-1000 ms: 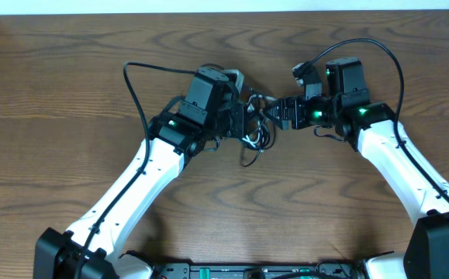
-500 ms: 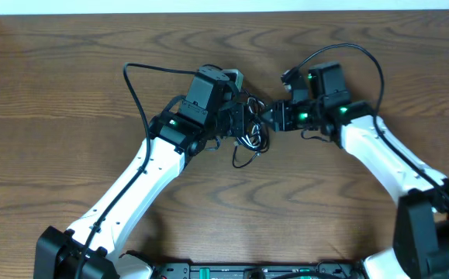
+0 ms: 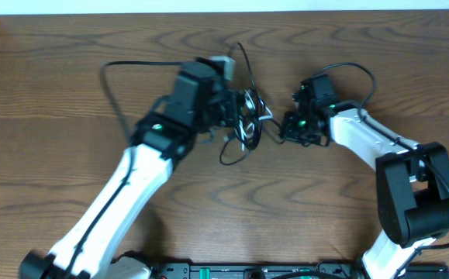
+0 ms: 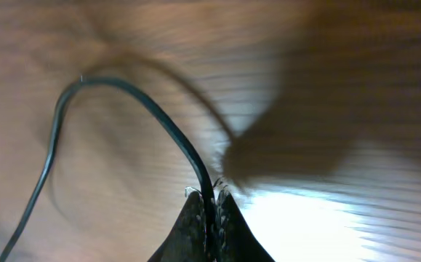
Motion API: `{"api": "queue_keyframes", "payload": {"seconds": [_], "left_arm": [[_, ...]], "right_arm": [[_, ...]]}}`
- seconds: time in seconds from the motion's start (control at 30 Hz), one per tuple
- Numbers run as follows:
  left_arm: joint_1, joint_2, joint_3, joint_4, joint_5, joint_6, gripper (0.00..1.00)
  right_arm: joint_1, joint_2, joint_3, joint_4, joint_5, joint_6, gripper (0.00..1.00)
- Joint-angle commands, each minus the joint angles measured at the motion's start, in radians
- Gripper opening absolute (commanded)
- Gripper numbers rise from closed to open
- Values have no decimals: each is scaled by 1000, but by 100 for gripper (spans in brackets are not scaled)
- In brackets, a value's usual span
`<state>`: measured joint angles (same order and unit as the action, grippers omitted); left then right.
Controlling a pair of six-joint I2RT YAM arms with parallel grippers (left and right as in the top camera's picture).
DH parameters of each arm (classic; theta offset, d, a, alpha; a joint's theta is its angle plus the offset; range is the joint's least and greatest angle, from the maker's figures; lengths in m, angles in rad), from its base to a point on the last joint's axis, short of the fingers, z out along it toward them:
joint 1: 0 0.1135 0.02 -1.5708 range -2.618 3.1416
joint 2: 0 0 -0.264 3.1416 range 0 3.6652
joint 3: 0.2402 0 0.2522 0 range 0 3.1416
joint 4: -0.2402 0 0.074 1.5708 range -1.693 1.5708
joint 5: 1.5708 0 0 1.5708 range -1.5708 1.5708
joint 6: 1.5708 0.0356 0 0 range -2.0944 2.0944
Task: Untangle cables
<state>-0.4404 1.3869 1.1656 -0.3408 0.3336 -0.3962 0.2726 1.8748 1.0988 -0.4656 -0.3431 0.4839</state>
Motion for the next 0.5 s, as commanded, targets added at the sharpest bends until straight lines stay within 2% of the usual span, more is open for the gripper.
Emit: {"api": "queue_keyframes", "payload": {"seconds": [0.0,0.27,0.47], "left_arm": [[68,-115,21,11,-6,-22,7],[93,-207,21,29,-2,-99,8],[93,-203,21,52,33,-118,6]], "right_arm": [[-71,-5,13,-22,13,-29,1],[-183,-47,14,-23,-232,-195,1],[-234,-195,14,-24,-447,-258,1]]}}
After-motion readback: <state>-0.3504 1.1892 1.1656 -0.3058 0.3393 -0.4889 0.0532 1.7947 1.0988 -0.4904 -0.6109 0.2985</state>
